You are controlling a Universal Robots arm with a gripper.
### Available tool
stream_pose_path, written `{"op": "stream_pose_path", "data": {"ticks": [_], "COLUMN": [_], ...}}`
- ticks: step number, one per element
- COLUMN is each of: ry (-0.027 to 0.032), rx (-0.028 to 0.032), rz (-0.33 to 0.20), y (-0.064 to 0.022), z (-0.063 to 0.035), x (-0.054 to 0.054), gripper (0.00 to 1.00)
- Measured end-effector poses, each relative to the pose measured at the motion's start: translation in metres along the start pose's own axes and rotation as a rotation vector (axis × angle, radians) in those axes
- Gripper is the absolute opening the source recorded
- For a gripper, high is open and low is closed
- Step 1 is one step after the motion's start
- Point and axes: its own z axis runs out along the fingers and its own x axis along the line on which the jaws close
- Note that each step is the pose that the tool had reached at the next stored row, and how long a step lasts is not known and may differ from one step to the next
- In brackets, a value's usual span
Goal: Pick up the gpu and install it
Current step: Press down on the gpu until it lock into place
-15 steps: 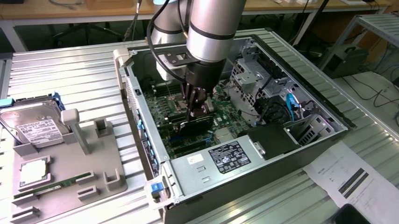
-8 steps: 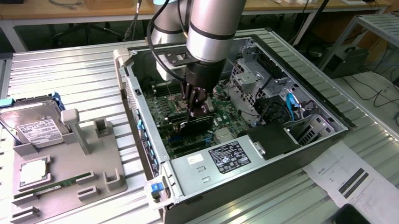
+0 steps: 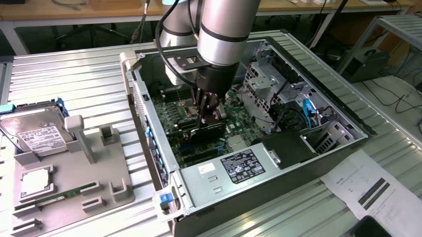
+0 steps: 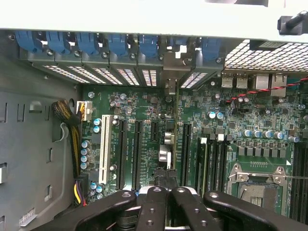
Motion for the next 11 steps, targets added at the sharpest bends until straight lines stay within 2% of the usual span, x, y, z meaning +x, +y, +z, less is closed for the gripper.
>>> {"op": "stream_pose_path", "data": {"ticks": [5,6,7,8,10,11], "ry": [0.0001,0.0001,-0.0004,-0.0011,-0.0037,-0.0039], "rx": [-0.0001,-0.0011,-0.0059,-0.0180,-0.0748,-0.0942], "rz": [0.000,0.000,0.000,-0.001,-0.002,-0.003], "y": [0.0006,0.0025,0.0040,0.0042,0.0044,0.0044], "z": [0.0000,0.0001,0.0003,0.0003,-0.0001,0.0000], "x": [-0.0001,-0.0002,-0.0003,-0.0003,-0.0007,-0.0011], "gripper": [0.11,0.11,0.11,0.11,0.11,0.11]}}
